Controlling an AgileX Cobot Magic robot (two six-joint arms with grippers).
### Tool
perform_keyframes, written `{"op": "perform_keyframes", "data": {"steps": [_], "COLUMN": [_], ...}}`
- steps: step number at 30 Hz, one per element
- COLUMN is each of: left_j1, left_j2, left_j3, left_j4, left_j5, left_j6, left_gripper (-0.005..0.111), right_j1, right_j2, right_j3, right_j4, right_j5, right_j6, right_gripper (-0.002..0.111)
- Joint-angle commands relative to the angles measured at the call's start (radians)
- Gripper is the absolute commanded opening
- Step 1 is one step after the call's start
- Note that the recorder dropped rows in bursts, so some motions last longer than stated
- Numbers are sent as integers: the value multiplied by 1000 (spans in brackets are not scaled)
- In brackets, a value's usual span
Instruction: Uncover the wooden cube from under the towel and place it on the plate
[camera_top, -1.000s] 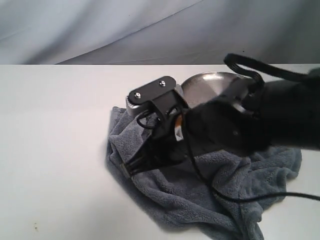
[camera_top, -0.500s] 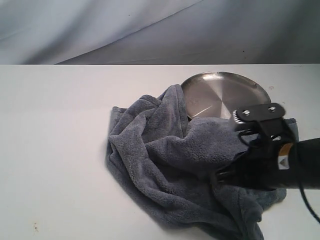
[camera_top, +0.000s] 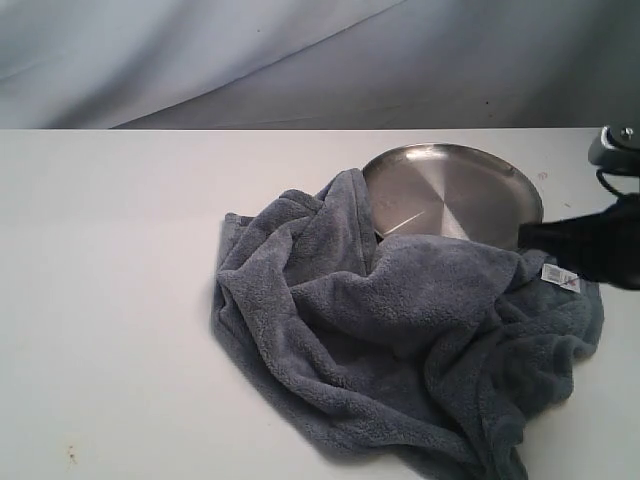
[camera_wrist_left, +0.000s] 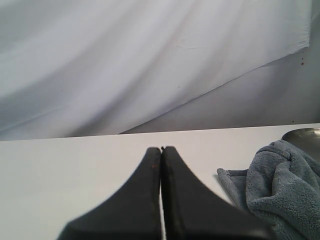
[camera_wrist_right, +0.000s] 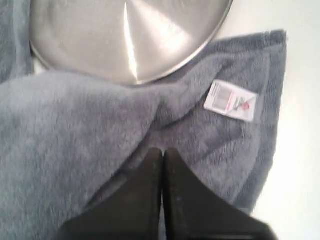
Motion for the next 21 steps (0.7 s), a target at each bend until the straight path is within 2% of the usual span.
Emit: {"op": "perform_keyframes", "data": {"steps": [1, 4, 10, 15, 21], "left_j1": [2, 2, 2, 2, 2], "left_j2": [-4, -4, -4, -4, -4], "left_j3": [4, 4, 4, 4, 4], "left_j4": [-2, -2, -2, -2, -2], "left_j5": [-11, -11, -11, -11, -11], "left_j6": [-2, -2, -2, -2, -2], "left_gripper": [0, 0, 0, 0, 0], "right_j1": [-6, 42, 200, 339, 497], "right_j2": [137, 253, 423, 475, 472], "right_j3": [-162, -291, -494, -566, -571], "right_j4": [-15, -8, 7, 17, 23], "right_j5": [3, 41, 125, 124, 144], "right_j6": [-10, -41, -100, -100, -100], "right_gripper": [0, 0, 0, 0, 0]}}
